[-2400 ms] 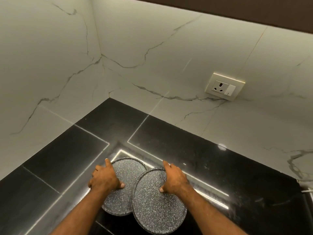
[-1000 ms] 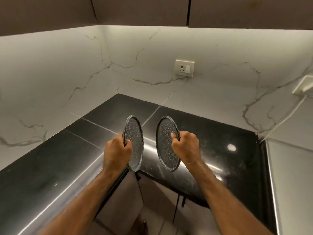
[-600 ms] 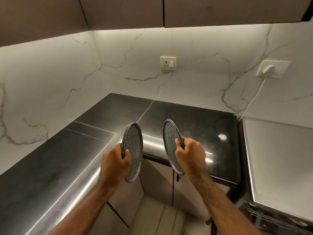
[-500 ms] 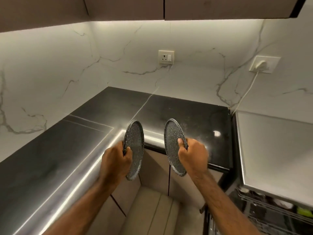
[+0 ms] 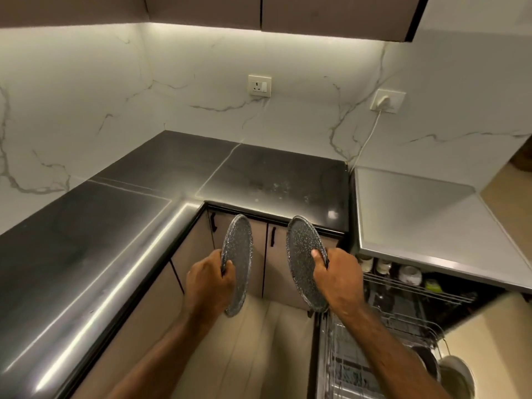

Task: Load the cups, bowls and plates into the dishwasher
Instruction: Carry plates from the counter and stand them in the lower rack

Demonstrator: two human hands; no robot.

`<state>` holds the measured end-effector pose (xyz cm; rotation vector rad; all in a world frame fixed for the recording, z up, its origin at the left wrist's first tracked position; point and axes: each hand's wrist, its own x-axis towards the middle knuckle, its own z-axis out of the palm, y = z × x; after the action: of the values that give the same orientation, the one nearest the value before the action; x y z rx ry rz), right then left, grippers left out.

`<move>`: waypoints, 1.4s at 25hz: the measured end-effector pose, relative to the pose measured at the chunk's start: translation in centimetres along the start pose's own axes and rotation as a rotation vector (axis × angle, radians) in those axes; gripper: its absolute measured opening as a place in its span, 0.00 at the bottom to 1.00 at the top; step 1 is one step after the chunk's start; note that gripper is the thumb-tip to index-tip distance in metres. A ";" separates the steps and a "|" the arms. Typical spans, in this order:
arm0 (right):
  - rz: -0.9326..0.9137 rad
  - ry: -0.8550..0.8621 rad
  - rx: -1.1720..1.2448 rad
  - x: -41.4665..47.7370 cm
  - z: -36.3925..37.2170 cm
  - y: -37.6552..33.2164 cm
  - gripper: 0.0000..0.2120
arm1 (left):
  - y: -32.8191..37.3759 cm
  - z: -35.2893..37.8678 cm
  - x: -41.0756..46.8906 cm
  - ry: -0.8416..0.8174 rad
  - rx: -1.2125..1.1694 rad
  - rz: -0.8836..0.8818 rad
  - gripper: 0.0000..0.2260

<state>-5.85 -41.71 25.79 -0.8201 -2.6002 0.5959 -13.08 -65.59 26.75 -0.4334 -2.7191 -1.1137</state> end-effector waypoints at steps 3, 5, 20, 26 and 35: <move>0.005 0.024 -0.002 -1.8 -2.7 1.7 0.17 | 2.0 0.4 -2.0 -0.019 -0.063 0.023 0.09; 0.029 0.039 0.002 -2.7 -4.4 3.3 0.16 | 3.4 1.1 -3.0 -0.035 -0.099 0.018 0.12; 0.190 0.021 0.025 -7.5 -14.4 27.8 0.14 | 18.4 17.5 -15.0 -0.208 0.033 0.068 0.10; 0.292 0.002 0.093 -7.5 -8.7 37.3 0.17 | 18.0 27.4 -19.7 -0.261 0.089 -0.101 0.07; 0.488 0.002 0.135 -9.6 12.7 51.5 0.19 | 5.5 50.8 -22.0 -0.304 0.063 -0.251 0.07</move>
<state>19.49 -12.75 -11.95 -1.4174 -2.3255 0.8866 7.05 -30.40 -11.40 -0.2757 -3.1367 -1.0935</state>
